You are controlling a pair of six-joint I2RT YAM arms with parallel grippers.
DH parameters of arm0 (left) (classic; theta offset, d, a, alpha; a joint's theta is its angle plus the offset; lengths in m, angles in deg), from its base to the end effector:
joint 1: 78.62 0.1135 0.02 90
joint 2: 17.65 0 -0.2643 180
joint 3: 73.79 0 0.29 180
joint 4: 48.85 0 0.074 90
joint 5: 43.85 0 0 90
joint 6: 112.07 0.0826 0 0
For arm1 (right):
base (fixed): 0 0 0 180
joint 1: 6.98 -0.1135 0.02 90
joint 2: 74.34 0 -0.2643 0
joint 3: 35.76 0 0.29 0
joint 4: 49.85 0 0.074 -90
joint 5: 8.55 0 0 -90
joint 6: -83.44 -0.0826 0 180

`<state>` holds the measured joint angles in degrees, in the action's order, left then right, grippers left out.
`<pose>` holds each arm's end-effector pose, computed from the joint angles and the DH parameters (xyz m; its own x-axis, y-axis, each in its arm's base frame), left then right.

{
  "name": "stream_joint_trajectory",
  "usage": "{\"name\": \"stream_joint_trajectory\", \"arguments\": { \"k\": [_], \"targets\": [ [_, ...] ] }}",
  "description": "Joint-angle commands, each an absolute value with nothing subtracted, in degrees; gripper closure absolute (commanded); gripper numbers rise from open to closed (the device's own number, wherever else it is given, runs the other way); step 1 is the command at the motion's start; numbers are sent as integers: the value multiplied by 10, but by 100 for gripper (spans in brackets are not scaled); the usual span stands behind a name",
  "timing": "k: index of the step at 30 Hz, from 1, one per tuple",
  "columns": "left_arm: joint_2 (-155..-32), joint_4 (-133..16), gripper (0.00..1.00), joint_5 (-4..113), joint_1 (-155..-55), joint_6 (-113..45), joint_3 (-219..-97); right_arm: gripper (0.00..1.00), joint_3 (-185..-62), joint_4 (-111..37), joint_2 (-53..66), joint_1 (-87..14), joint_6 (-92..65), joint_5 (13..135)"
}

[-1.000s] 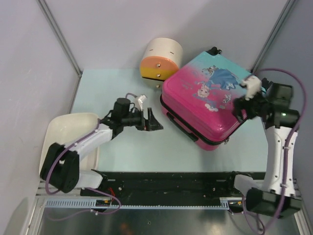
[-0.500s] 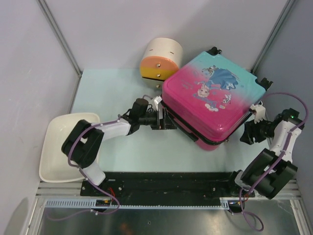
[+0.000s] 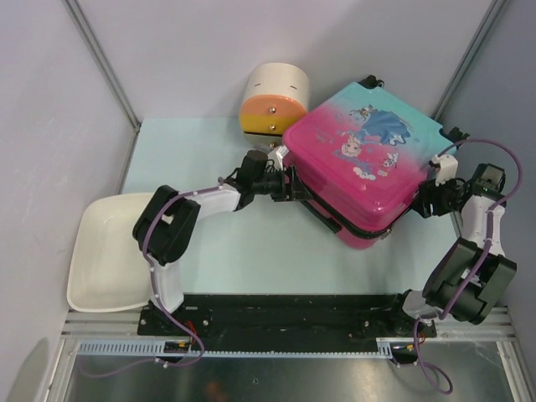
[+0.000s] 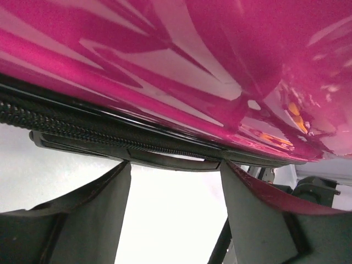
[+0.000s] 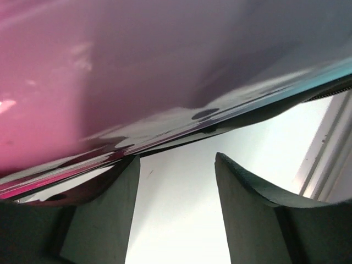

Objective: Open, take out, and arrange the luggage

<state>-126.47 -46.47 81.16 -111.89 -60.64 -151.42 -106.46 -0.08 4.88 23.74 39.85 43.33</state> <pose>0.3732 -0.3016 0.1452 -0.8572 -0.0483 -0.5127 0.4287 0.4846 -0.7625 0.3101 -0.1250 0.2119 -0.5933 -0.3103 -0.7428 -0.4449 0.8954 -0.0186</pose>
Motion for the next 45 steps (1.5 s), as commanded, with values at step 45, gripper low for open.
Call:
{"name": "stream_joint_trajectory", "arguments": {
  "k": [45],
  "targets": [
    [-1006, -400, 12, 861, -1120, -542, -1350, 49, -800, 21, -244, 280, 652, 194]
  ]
}}
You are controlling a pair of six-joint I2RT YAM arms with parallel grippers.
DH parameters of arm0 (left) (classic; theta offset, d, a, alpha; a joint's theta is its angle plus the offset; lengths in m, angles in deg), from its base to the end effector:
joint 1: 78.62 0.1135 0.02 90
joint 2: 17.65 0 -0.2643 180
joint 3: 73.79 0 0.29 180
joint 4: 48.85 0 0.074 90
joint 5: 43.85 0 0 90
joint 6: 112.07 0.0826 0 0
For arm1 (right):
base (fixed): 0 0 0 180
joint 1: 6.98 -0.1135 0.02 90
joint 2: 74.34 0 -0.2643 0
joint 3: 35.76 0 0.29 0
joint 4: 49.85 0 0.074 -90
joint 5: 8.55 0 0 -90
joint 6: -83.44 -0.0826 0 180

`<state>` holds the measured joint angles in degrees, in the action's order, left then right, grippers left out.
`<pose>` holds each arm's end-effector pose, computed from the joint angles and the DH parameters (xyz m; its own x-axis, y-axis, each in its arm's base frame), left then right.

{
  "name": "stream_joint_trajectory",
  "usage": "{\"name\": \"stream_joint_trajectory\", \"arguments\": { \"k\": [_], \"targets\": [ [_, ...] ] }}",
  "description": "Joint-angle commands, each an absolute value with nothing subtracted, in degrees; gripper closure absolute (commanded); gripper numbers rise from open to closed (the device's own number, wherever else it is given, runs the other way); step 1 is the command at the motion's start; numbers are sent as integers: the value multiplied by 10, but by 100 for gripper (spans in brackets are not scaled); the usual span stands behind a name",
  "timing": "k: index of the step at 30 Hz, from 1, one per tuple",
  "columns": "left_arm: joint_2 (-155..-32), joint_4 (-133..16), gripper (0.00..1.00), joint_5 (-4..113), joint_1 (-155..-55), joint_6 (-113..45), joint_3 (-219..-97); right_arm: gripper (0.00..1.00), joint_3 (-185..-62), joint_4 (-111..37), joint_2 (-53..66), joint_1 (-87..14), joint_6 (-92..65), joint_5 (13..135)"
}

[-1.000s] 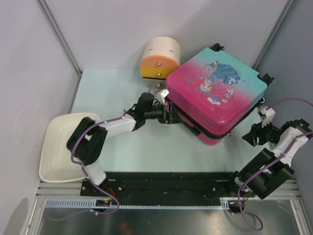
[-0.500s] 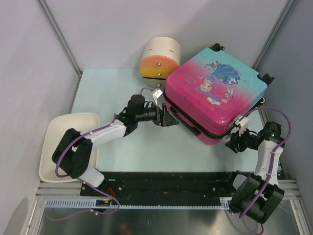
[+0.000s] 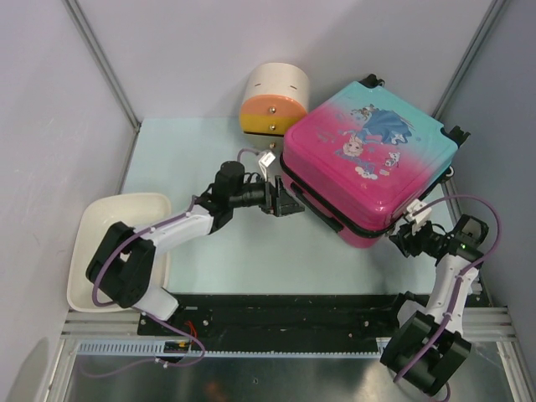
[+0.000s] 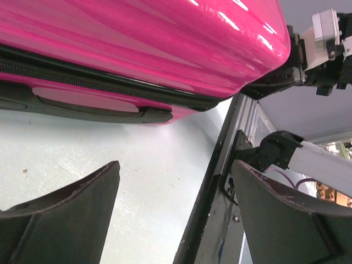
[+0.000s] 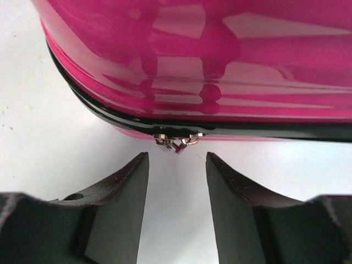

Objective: Open, take out, and arrange the luggage

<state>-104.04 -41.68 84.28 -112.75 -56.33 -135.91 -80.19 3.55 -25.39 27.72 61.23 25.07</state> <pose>0.3030 -0.2670 0.2172 -0.7246 -0.0438 -0.6877 0.6315 0.3574 -0.6881 0.2029 -0.0568 0.1885 -0.2185 -0.4722 -0.8540 -0.6632 0.7138 -0.2250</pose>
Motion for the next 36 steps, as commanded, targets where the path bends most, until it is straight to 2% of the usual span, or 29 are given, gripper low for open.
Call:
{"name": "stream_joint_trajectory", "arguments": {
  "k": [1, 7, 10, 13, 14, 20, 30, 36],
  "targets": [
    [-1000, -400, 12, 863, -1119, -542, -1350, 49, -800, 22, -241, 277, 654, 191],
    [-992, -401, 12, 869, -1109, -547, -1335, 52, -800, 27, -237, 242, 639, 182],
    [-991, -401, 12, 868, -1108, -547, -1333, 59, -799, 13, -235, 227, 620, 197],
    [-992, -401, 12, 869, -1108, -548, -1335, 68, -798, -12, -233, 220, 591, 205],
    [-994, -401, 12, 868, -1108, -549, -1335, 75, -798, -15, -232, 216, 586, 209],
    [-1003, -401, 13, 866, -1108, -553, -1336, 100, -798, 30, -256, 215, 609, 211],
    [-1024, -398, 14, 847, -1110, -576, -1337, 100, -798, 146, -291, 175, 649, 220],
    [-1034, -389, 14, 839, -1114, -591, -1337, 100, -798, 127, -293, 148, 615, 232]
  ]
}}
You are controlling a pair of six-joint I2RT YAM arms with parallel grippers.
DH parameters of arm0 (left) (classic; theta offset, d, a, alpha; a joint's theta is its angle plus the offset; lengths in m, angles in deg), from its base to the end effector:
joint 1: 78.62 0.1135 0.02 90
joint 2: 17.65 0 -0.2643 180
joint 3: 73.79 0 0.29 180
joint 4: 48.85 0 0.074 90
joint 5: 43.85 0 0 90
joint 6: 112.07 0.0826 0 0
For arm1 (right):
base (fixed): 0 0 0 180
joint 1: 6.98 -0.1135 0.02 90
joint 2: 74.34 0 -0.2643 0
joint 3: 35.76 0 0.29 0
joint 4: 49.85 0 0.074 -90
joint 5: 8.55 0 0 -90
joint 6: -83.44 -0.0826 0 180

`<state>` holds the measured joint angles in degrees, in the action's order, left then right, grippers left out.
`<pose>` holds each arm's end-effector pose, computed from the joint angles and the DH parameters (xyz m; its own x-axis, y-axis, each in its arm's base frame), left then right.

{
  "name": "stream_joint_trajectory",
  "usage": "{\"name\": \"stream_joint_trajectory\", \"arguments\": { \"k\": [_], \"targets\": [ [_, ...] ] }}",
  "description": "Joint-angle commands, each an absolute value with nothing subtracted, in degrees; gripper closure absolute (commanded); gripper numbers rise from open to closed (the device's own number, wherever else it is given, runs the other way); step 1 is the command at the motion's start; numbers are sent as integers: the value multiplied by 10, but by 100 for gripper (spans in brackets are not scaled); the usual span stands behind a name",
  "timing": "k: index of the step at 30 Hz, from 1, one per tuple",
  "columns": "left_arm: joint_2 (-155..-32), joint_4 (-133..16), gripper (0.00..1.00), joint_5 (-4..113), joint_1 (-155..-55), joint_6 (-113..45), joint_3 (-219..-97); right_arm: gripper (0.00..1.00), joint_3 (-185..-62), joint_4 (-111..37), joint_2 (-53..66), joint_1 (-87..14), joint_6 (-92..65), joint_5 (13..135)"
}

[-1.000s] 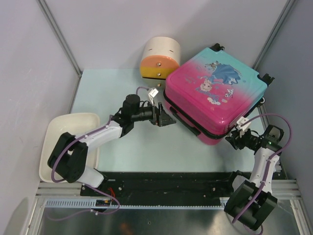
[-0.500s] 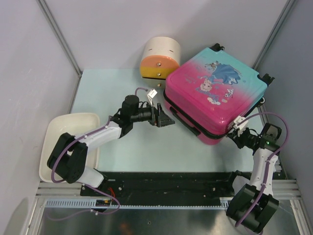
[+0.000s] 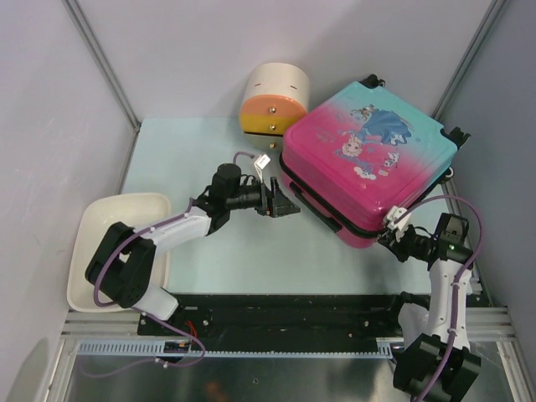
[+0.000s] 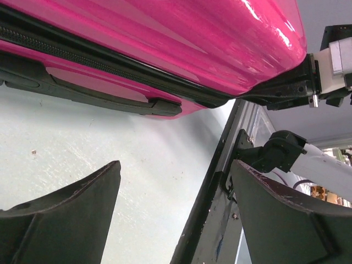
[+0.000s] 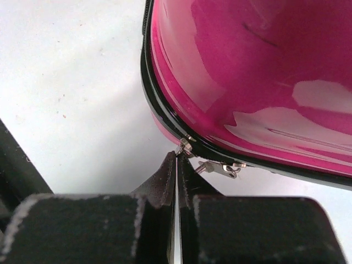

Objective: Open, take out, and arrange the luggage

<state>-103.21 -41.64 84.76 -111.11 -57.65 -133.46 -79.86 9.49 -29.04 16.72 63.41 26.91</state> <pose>0.3027 -0.2539 0.2060 -0.7541 -0.0588 -0.6542 0.5897 0.3779 -0.7137 0.1955 -0.0123 0.1891 -0.1475 -0.5305 -0.8348 -0.7948 0.5659 -0.2192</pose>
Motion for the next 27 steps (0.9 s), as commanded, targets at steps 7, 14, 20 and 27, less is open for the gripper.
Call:
{"name": "stream_joint_trajectory", "arguments": {
  "k": [7, 14, 20, 27],
  "targets": [
    [-1033, -388, 15, 838, -1114, -592, -1335, 100, -809, 107, -292, 185, 604, 250],
    [-1039, -387, 15, 834, -1114, -593, -1333, 100, -812, 96, -293, 157, 551, 228],
    [-1040, -387, 15, 833, -1114, -595, -1332, 100, -797, 10, -332, 110, 463, 256],
    [-1045, -386, 15, 828, -1114, -602, -1332, 100, -796, -6, -367, 37, 400, 308]
  ]
}}
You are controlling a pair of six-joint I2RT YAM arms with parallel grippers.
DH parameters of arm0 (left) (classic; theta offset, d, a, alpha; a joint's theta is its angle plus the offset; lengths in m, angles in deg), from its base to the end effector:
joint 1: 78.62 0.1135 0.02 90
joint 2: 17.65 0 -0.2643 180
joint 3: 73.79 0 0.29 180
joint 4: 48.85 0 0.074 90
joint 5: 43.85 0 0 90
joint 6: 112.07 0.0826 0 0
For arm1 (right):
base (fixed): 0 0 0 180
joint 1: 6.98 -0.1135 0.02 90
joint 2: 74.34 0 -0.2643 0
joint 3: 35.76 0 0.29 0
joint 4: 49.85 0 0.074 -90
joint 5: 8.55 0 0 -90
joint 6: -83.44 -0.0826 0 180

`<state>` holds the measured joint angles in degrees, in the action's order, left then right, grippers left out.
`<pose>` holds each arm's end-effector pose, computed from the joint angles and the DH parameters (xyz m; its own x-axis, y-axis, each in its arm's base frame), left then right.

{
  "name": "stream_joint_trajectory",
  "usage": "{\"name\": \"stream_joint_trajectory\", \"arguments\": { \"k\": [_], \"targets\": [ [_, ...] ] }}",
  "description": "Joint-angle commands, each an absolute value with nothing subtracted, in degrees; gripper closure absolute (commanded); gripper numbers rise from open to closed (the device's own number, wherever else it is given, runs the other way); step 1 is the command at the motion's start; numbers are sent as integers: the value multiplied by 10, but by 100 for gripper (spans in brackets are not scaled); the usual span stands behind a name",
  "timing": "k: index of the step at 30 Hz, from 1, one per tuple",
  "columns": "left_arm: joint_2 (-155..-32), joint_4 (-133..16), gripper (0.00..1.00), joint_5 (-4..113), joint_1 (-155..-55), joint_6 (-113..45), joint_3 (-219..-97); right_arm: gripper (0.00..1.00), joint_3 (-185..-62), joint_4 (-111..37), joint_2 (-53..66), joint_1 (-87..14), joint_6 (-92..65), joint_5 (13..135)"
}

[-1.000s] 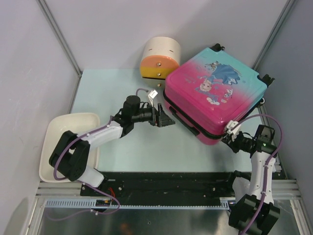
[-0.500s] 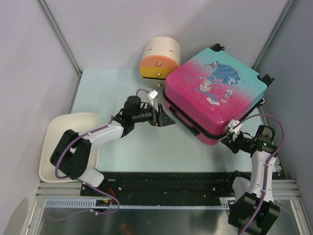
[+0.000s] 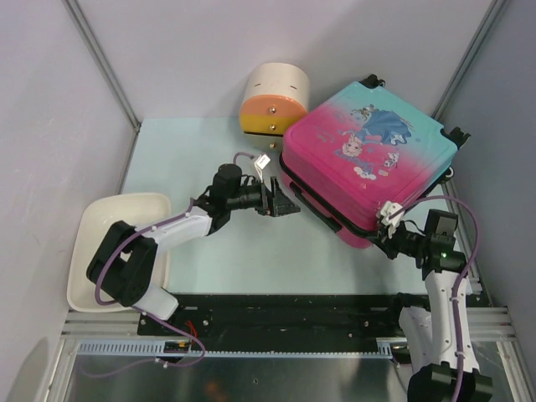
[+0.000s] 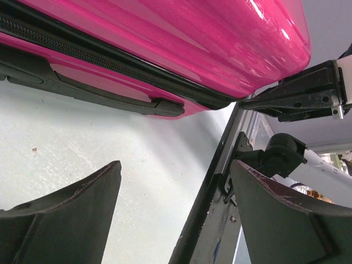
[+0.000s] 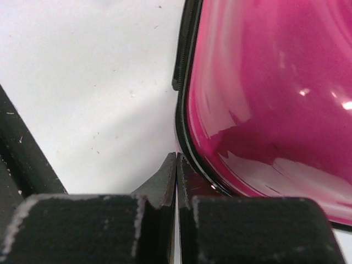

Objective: Open, take out, and arrange the luggage

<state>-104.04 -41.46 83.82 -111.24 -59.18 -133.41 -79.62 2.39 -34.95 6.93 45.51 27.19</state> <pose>0.3044 -0.2548 0.2004 -0.7733 -0.0721 -0.6299 0.5589 0.3918 -0.7309 0.1977 0.0201 0.2133 -0.1349 -0.4412 -0.8872 -0.8061 0.5695 -0.1607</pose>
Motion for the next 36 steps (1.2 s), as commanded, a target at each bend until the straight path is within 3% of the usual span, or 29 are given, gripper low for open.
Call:
{"name": "stream_joint_trajectory", "arguments": {
  "k": [1, 8, 12, 17, 20, 21, 22, 32, 36],
  "targets": [
    [-1044, -385, 14, 827, -1115, -604, -1331, 100, -798, -6, -372, 35, 396, 317],
    [-1027, -385, 13, 845, -1114, -597, -1321, 82, -823, 98, -383, 138, 511, 321],
    [-1013, -386, 13, 848, -1114, -586, -1316, 80, -882, 193, -298, 279, 642, 250],
    [-1012, -386, 13, 850, -1114, -581, -1312, 76, -915, 271, -188, 337, 759, 228],
    [-1019, -386, 13, 849, -1114, -583, -1313, 61, -915, 268, -179, 334, 757, 218],
    [-1019, -385, 13, 847, -1114, -582, -1314, 51, -914, 274, -180, 328, 758, 217],
    [-1020, -386, 13, 847, -1114, -581, -1315, 50, -914, 275, -181, 314, 755, 218],
    [-1028, -385, 13, 844, -1114, -585, -1321, 53, -873, 87, -207, 197, 571, 274],
    [-1027, -386, 13, 843, -1114, -585, -1320, 61, -840, -2, -224, 172, 519, 309]
  ]
}}
